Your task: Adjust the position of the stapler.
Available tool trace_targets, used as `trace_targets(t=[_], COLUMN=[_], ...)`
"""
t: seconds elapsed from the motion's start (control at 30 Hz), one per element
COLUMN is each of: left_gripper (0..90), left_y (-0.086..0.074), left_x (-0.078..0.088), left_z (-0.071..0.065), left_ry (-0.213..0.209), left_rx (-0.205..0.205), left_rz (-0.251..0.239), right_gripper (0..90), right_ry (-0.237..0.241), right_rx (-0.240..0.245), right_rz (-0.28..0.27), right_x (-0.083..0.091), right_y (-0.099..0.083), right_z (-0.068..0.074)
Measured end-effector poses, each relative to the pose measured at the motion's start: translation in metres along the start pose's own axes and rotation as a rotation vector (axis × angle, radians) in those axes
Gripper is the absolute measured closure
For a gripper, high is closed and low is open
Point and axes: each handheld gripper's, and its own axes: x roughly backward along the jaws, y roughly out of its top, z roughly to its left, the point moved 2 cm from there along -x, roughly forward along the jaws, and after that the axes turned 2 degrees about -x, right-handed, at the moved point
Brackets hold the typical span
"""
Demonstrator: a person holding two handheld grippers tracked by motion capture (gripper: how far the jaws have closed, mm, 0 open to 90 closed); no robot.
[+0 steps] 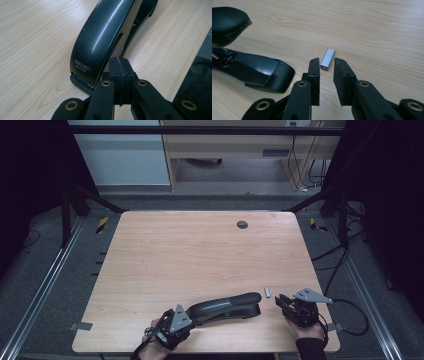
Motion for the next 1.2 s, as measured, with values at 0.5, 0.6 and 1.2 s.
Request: trace_targets(t=[0.5,0.6,1.2], left_gripper=[89.6,89.6,89.6], left_y=[-0.001,-0.001,0.003], left_x=[-0.001,-0.001,0.008], left_z=[0.005,0.006,0.015], left_ry=[0.021,0.034,0.090], left_rx=[0.007,0.006,0.015], left_rz=[0.011,0.017,-0.023], right_gripper=[78.6,79.3,90.0], right_ry=[0.011,0.018,0.130], right_rx=[0.000,0.002,-0.051], right_rz=[0.002,0.004,-0.005], right_x=[-0.001,-0.001,-0.021], right_y=[-0.001,-0.001,0.003], right_z=[0.000,0.001,0.019])
